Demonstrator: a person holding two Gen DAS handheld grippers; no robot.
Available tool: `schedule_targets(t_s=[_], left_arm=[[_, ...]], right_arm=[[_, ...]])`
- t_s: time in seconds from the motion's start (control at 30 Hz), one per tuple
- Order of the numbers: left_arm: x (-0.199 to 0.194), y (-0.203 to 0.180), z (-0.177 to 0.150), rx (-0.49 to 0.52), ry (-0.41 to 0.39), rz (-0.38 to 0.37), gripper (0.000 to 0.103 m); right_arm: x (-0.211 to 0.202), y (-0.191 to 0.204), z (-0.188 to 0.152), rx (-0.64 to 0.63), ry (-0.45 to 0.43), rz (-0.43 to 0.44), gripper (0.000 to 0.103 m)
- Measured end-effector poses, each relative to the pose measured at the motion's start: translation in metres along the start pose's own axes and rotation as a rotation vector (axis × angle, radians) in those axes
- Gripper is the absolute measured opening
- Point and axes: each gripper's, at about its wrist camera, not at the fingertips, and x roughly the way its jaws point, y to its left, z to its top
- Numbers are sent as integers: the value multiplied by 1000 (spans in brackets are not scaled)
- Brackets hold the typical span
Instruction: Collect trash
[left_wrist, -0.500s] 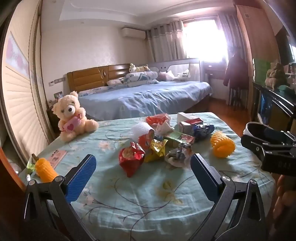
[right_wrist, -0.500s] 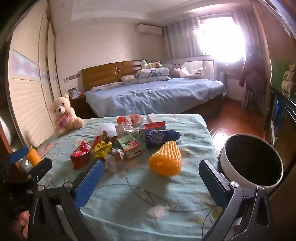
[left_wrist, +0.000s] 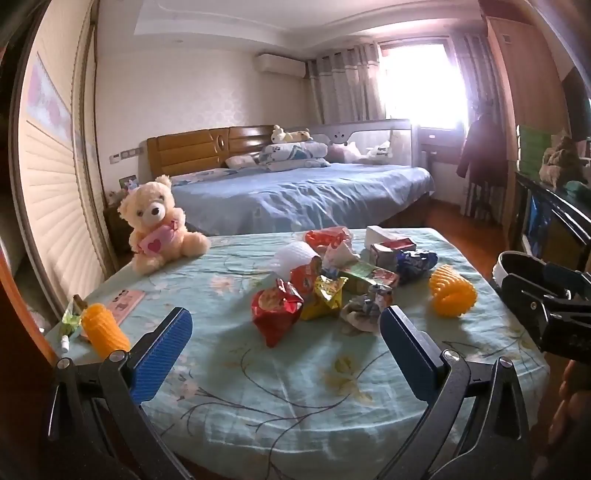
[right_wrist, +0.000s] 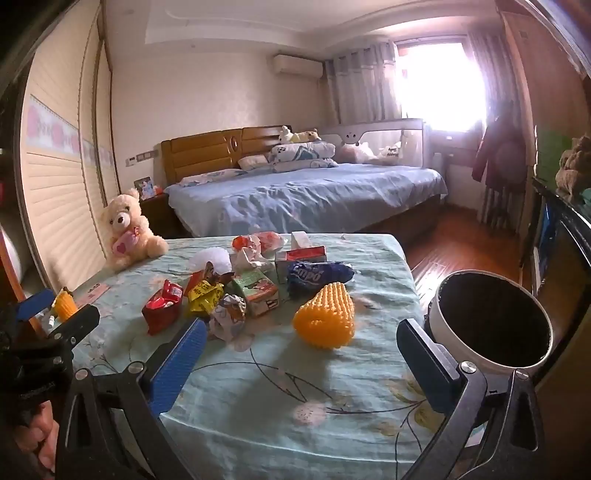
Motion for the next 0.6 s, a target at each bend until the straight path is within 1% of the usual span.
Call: schedule_targets(t_s=[0.03,0.6], left_arm=[[4,0,2,-2,9,1,103],[4,0,2,-3,20,9,103]], right_arm=[[-1,0,0,-2,-1,2,103],[2,5,-3,-1,8,10,103]])
